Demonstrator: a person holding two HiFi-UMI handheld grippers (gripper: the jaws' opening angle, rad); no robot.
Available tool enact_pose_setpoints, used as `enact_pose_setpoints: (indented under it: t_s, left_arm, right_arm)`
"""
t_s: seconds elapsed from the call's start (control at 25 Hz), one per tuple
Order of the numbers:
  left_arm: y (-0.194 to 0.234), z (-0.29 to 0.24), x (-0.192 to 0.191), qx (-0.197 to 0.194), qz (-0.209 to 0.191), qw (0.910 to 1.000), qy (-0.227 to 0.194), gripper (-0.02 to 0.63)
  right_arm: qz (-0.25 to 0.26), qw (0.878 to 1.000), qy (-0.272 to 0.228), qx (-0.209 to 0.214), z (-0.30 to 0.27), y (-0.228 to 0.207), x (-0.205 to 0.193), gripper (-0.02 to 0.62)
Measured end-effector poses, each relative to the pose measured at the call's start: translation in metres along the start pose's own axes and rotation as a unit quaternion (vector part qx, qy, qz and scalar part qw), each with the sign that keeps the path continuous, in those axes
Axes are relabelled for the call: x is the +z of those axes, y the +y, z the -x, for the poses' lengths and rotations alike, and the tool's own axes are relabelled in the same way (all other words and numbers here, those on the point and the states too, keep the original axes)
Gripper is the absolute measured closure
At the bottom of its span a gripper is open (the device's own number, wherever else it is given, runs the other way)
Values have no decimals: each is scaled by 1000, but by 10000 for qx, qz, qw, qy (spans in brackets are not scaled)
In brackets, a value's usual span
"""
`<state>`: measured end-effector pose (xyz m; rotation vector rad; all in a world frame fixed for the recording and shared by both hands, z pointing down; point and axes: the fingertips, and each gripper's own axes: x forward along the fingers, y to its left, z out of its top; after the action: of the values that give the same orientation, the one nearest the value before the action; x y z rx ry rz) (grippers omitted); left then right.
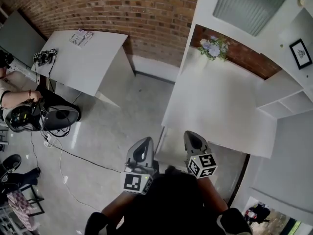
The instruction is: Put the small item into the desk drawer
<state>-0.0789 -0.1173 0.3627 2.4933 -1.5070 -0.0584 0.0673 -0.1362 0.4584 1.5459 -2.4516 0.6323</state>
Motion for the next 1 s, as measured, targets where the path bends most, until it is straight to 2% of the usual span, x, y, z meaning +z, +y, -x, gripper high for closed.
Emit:
enact_pose_setpoints:
  t_s: [0.16, 0.28, 0.56, 0.72, 1.0]
  left_arm:
    - [-4, 6, 9, -4, -67, 10000, -11, 583]
    - [-7, 9, 9, 27, -64, 10000, 23, 583]
    - [-10, 8, 3, 45, 60, 9999, 88, 583]
    - [-12, 11, 3, -12, -109, 9999, 65, 583]
    - [-11, 14, 2, 72, 81, 9999, 87, 583]
  right_arm:
    - [163, 9989, -443, -12, 28, 17, 34, 580]
    - [276, 9976, -630, -80, 47, 26, 42, 580]
    - [342, 9976, -580, -138, 54, 28, 35, 581]
    - [380, 9966, -717, -129, 57, 28, 40, 581]
    - [416, 9957, -818, -131, 57, 30, 45, 581]
